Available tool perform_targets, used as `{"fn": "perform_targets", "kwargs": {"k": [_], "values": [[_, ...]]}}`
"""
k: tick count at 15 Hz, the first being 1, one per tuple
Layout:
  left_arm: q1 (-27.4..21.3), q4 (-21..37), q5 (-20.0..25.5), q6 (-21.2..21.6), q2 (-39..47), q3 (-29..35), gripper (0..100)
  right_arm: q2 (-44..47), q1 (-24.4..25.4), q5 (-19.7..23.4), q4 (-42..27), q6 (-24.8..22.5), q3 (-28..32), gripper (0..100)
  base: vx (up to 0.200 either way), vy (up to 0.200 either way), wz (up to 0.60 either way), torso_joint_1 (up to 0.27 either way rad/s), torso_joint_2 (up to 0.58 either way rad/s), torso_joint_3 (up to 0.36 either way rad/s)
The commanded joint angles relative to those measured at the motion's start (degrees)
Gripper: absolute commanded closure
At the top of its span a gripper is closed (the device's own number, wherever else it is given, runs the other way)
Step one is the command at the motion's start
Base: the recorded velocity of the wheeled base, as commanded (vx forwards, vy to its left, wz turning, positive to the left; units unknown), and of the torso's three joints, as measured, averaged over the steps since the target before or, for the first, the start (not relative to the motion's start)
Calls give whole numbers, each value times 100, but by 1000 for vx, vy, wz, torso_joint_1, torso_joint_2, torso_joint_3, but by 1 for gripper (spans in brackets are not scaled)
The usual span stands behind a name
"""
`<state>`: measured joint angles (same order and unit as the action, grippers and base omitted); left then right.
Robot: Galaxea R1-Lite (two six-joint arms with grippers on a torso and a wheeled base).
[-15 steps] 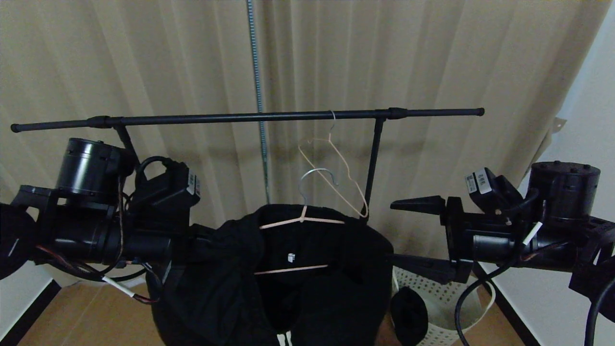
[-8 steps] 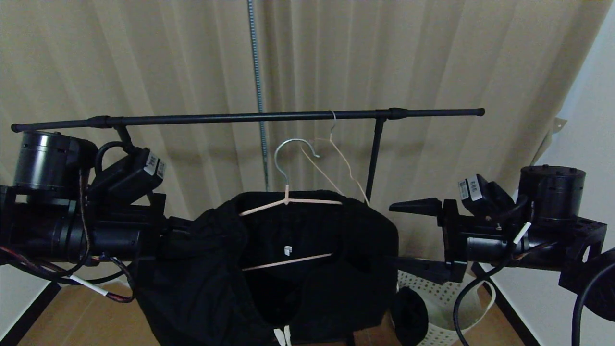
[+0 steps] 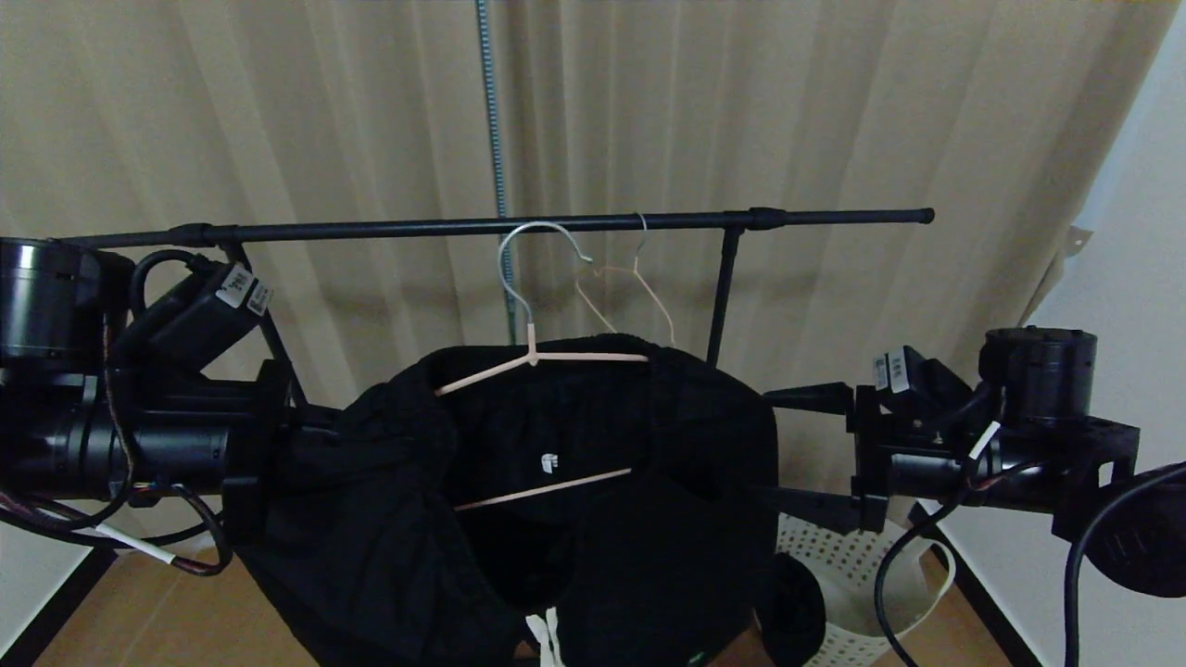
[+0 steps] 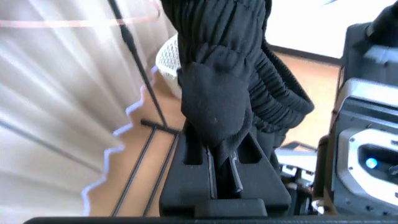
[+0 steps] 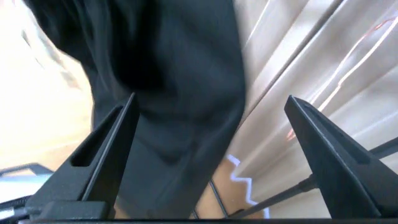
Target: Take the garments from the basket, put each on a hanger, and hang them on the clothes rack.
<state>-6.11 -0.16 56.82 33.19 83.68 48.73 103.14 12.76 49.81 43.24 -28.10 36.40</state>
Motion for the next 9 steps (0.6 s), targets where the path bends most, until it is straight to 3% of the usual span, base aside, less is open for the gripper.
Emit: {"fn": "perform_targets", "kwargs": {"k": [1, 4, 9], "values": [[75, -11, 57, -32, -53, 5, 100, 285, -2, 2, -9, -20, 16, 0, 0, 0, 0, 0, 0, 0], [75, -11, 66, -94, -106, 5, 100, 654, 77, -15, 0, -47, 51, 0, 0, 0, 0, 0, 0, 0], [-31, -11, 66, -648, -396, -21, 100, 1103, 253, -68, -9, -187, 174, 0, 0, 0, 0, 0, 0, 0]]}}
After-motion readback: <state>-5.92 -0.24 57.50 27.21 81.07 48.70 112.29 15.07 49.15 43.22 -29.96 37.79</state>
